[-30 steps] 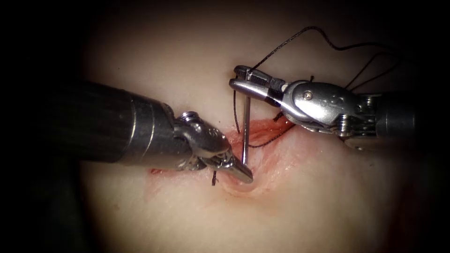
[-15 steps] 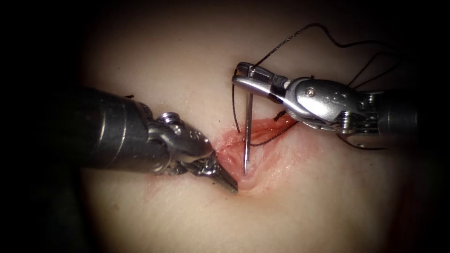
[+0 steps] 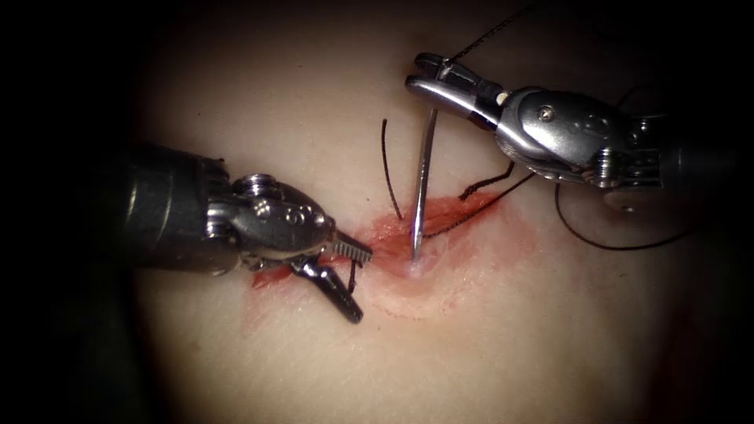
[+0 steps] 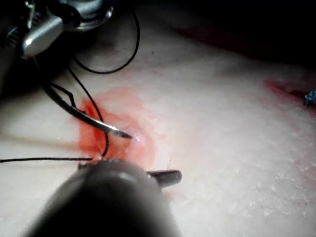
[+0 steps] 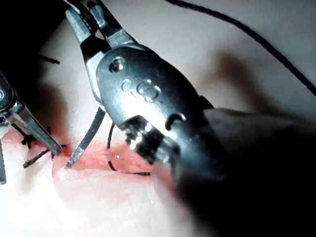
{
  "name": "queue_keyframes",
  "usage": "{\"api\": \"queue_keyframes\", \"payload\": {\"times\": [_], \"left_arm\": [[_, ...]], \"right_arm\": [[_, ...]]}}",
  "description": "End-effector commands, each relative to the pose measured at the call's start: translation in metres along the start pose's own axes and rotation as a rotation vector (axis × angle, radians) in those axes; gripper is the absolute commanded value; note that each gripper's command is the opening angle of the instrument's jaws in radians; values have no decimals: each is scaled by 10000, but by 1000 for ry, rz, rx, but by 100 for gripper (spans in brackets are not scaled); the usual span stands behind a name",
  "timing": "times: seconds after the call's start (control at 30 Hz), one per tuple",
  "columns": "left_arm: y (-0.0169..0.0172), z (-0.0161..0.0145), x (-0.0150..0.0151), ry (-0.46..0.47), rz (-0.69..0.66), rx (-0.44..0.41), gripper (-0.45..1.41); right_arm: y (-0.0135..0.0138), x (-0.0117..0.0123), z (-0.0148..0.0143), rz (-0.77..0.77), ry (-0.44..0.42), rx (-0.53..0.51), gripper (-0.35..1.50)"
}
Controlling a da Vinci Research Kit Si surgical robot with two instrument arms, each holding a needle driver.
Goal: Wound Closure
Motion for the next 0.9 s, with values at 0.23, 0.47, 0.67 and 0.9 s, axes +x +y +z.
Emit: {"api": "queue_keyframes", "payload": {"times": [0.23,0.47,0.67,0.9], "left_arm": [[-8,25,15,-25,84,77,76],[-10,20,20,-5,66,110,78],[-16,-8,30,34,49,155,83],[2,-45,24,56,-89,124,-45]], "right_arm": [[8,15,1,-15,13,4,-35],[7,13,-1,-17,14,8,-35],[1,-4,2,-35,14,10,-35],[-1,-2,5,-33,13,9,-35]]}}
